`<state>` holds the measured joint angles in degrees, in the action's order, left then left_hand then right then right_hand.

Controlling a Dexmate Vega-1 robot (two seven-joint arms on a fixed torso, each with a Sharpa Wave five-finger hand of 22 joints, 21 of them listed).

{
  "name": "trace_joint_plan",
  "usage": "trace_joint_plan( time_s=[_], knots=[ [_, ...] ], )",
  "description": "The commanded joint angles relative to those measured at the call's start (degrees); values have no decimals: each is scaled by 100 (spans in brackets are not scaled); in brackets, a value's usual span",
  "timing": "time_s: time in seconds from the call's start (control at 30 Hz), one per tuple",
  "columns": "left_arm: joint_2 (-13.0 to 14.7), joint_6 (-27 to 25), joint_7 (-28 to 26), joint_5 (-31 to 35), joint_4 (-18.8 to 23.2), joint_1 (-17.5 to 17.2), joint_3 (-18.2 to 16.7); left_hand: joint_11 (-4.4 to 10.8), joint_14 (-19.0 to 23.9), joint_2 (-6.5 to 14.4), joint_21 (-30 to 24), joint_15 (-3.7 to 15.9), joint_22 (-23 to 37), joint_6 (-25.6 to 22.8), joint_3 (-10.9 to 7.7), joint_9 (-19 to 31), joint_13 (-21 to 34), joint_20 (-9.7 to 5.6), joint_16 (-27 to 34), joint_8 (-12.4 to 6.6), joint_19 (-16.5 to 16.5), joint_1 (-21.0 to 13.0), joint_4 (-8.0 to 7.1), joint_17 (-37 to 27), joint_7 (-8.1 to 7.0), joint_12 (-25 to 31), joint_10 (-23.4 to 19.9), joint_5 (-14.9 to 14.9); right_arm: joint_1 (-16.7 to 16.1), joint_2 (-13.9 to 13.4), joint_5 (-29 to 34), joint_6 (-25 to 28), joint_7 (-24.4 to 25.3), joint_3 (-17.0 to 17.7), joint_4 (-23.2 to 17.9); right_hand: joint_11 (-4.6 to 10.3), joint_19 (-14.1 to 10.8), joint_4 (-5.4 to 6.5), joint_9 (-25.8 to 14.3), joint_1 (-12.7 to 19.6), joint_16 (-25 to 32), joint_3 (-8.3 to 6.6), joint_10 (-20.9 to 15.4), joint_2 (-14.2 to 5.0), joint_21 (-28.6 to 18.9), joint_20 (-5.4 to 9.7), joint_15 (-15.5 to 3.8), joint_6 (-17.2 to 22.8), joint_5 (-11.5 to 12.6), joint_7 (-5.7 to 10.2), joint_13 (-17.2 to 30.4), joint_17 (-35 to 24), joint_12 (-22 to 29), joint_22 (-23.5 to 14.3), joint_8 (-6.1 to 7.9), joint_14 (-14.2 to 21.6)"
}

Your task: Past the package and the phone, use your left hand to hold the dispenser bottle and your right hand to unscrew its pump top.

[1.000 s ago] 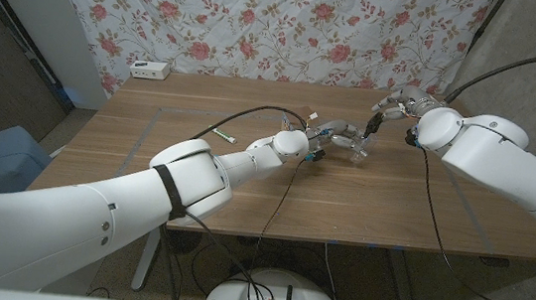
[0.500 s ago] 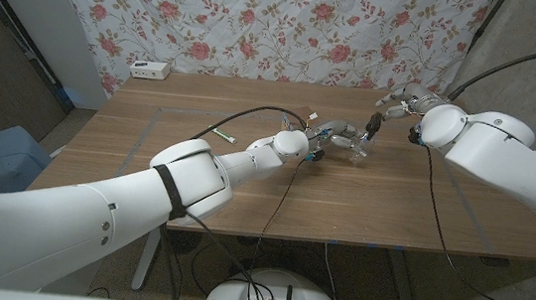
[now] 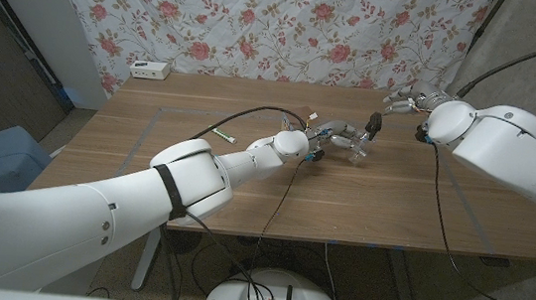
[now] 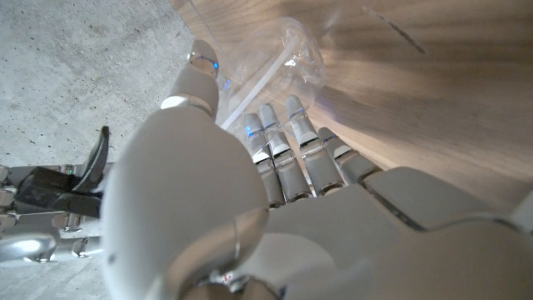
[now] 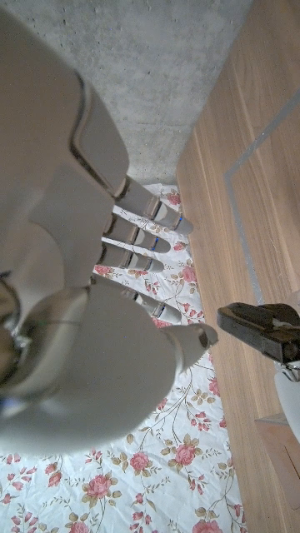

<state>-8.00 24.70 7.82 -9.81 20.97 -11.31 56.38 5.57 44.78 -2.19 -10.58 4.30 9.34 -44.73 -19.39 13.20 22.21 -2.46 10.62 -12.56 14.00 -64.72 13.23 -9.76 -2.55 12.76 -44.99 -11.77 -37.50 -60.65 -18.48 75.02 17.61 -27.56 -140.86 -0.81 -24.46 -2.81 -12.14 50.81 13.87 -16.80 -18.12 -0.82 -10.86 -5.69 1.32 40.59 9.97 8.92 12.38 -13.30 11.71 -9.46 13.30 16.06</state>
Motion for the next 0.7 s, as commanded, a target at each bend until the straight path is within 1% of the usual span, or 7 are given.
trace_joint_plan(
  time_s=[0.03, 0.13, 0.27, 0.47, 0.57, 0.6, 0.7],
  knots=[
    [-14, 1, -10, -3, 0, 4, 12, 189, 119, 686, 1, 508, 16, -454, -470, 6, 27, -257, 31, -37, 48, 315, -421, -14, -145, 53, -263, -35, -167, -173, -39, -209, 115, 78, -86, -146, -80, 152, -18, -518, -13, 219, -18, 156, -32, 2, 52, -5, -5, -178, 28, -6, 31, -35, -24, 44],
    [-13, 31, -8, -1, 2, -4, 12, 193, 115, 687, 0, 509, 16, -459, -472, 6, 28, -261, 28, -39, 50, 313, -419, -14, -141, 51, -261, -35, -230, -194, -52, -329, 107, 113, -65, -215, -75, 222, -14, -770, -30, 321, -3, 247, -26, -10, 124, -51, -5, -295, 28, 4, 24, -37, -55, 40],
    [-8, 64, -11, 7, 4, -13, 11, 190, 115, 693, 1, 508, 16, -450, -470, 7, 30, -259, 31, -34, 48, 324, -427, -18, -148, 47, -258, -33, -175, -225, -27, -325, 68, 32, -57, -272, -85, 254, -11, -917, -40, 386, 18, 324, -26, -30, 172, -97, 4, -386, 28, 11, 16, -36, -80, 41],
    [2, 121, -1, 21, 8, -21, 7, 188, 120, 688, 0, 492, 16, -451, -469, 7, 32, -259, 30, -34, 49, 333, -428, -14, -153, 46, -261, -31, 57, -272, -78, -222, -169, -145, 5, -353, -81, 300, -13, -1110, -73, 460, 72, 398, -19, -74, 252, -170, 23, -498, 28, 21, -1, -36, -112, -10],
    [3, 127, -1, 26, 8, -22, 3, 195, 124, 690, 1, 492, 16, -455, -471, 7, 31, -261, 32, -35, 47, 332, -427, -15, -142, 44, -262, -31, 150, -281, -153, -174, -300, -176, 46, -431, -24, 335, -18, -1255, -105, 502, 176, 424, 2, -117, 331, -313, 43, -586, 29, 27, -32, -35, -163, -64],
    [2, 118, 1, 26, 7, -18, 2, 195, 118, 688, 0, 500, 16, -453, -471, 7, 32, -256, 29, -34, 50, 331, -425, -15, -153, 44, -263, -31, 221, -305, -189, -165, -396, -215, 75, -460, 1, 346, -19, -1316, -123, 519, 215, 438, 9, -133, 371, -416, 49, -648, 29, 32, -39, -35, -197, -99],
    [-7, 81, 5, 25, 4, -8, 3, 203, 114, 689, 0, 505, 16, -454, -471, 7, 33, -259, 28, -34, 49, 332, -425, -16, -155, 42, -259, -31, 360, -329, -240, -145, -555, -302, 134, -502, 64, 358, -22, -1385, -157, 530, 320, 435, 25, -158, 427, -555, 58, -688, 29, 37, -65, -35, -236, -175]
  ],
)
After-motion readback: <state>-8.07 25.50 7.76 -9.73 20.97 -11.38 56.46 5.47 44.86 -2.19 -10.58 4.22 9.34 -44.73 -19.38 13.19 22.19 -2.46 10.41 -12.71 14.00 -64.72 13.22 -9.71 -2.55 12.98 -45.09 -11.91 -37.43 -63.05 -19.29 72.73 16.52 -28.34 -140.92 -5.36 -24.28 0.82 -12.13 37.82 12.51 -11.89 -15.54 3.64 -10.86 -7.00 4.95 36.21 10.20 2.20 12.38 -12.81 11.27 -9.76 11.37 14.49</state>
